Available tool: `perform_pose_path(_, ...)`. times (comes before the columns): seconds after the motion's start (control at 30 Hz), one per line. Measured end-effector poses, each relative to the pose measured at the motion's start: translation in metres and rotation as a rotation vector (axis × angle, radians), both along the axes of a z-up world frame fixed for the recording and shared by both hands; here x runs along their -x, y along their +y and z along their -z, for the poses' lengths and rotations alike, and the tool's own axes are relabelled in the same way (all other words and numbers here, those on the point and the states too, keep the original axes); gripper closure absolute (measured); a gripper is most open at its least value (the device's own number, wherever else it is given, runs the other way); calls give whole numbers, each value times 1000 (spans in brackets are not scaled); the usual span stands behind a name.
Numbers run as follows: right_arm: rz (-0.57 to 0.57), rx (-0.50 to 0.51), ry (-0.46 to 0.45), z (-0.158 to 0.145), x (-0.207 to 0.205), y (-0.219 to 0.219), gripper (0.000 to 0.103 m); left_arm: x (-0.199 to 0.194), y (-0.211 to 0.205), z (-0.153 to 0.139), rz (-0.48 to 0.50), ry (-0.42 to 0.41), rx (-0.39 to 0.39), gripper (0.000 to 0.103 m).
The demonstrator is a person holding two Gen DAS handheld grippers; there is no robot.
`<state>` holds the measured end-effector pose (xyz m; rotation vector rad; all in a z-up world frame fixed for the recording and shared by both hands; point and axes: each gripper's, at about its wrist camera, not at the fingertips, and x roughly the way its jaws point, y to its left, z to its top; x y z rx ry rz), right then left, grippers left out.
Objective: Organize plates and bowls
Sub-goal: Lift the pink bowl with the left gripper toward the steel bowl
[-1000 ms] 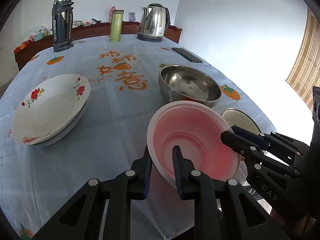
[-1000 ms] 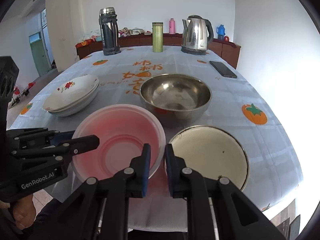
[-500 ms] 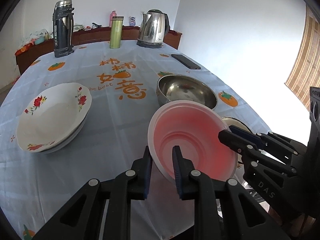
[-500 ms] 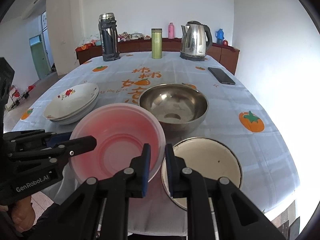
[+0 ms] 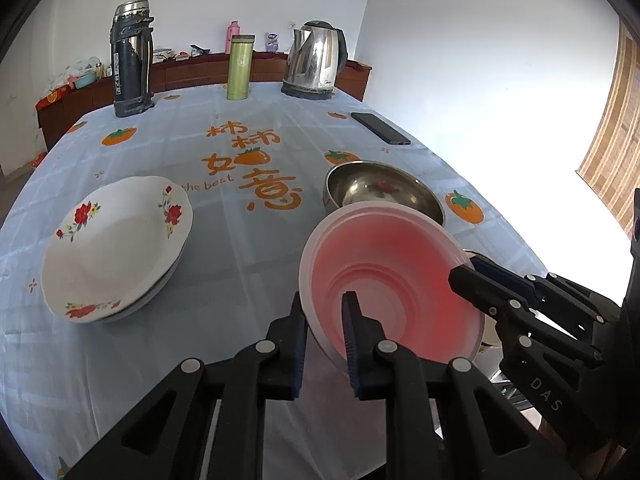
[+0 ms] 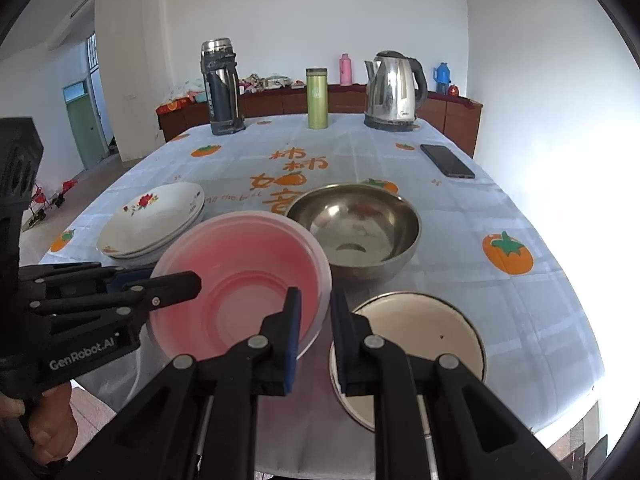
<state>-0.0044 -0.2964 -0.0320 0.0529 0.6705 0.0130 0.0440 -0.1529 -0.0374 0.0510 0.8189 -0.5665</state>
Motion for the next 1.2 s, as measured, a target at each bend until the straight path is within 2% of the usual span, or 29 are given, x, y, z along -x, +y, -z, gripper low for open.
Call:
perform_pose_path(0.23,8,-8,-26,-7,-2,-3,88,-3,-3,-7,10,-21,-13,84)
perform_pose_path(1.2,24,1,-70,-23,-1,-10,88,-10,-11,-34,23,-88,15,84)
